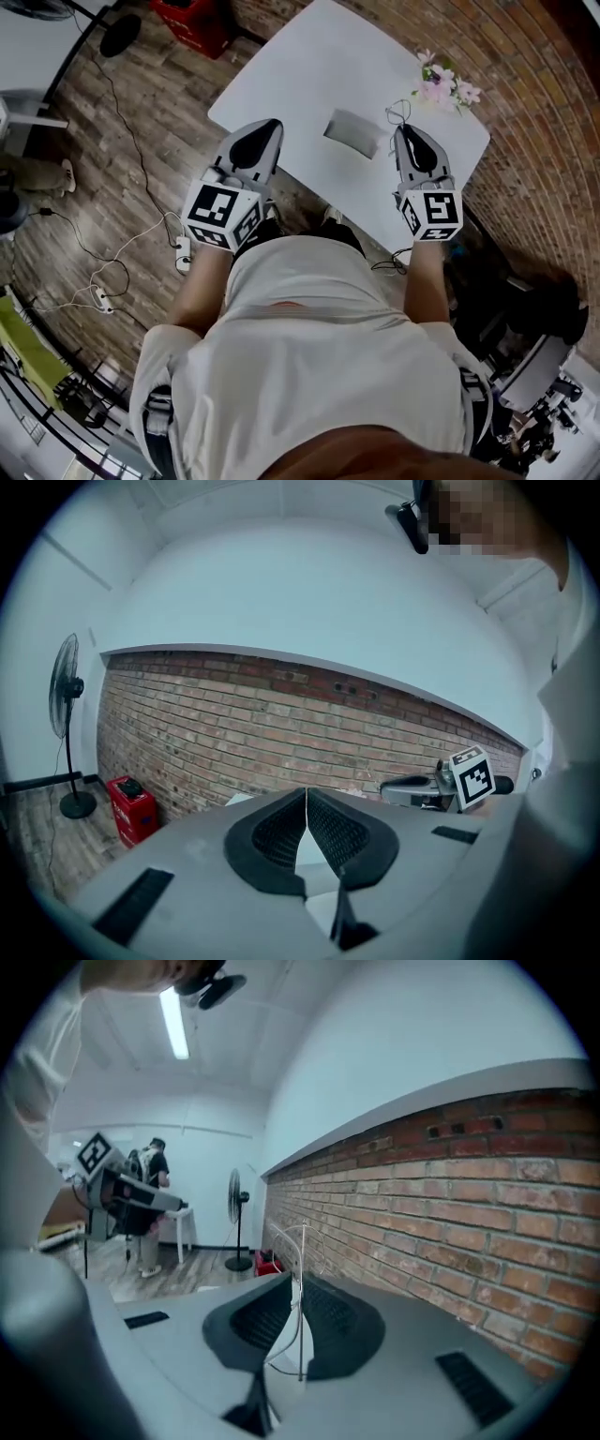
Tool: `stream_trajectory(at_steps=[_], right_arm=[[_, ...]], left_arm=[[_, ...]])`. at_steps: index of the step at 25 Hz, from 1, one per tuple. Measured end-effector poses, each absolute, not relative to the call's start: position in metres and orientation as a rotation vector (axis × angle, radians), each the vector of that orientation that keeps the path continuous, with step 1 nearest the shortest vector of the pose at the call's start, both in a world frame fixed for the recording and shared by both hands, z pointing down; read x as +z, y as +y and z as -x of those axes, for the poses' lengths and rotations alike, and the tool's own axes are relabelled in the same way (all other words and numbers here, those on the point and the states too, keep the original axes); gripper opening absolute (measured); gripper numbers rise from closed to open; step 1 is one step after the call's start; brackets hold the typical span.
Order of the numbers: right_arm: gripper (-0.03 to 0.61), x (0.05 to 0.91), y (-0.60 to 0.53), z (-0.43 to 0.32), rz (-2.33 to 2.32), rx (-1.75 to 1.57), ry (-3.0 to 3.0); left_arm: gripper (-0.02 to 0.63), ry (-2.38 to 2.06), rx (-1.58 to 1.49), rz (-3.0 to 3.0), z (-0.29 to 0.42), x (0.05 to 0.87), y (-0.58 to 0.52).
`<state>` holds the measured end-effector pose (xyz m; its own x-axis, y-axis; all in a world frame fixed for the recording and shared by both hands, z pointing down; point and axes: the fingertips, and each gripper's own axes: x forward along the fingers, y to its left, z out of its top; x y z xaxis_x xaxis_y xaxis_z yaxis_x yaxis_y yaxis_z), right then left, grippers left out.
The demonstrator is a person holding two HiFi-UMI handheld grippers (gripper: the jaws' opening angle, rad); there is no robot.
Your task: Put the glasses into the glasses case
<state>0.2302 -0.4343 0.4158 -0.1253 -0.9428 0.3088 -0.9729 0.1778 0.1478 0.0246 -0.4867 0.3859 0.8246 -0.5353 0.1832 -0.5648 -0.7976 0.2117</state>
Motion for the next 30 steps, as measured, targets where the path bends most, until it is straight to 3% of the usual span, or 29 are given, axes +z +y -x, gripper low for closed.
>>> stream_trajectory(at_steps=[19, 30], right_arm=[[0.086, 0.677, -0.480, -0.214, -0.875, 0.301, -1.818], [0.103, 0.718, -0.471, -0.204, -0.792, 0.368, -1.745]], left_arm=[[0.018, -1.133, 0.230, -2.538, 0.002, 0.423, -0.486], [0.018, -1.147, 0.238, -2.514, 0.020, 0.428, -0.488]])
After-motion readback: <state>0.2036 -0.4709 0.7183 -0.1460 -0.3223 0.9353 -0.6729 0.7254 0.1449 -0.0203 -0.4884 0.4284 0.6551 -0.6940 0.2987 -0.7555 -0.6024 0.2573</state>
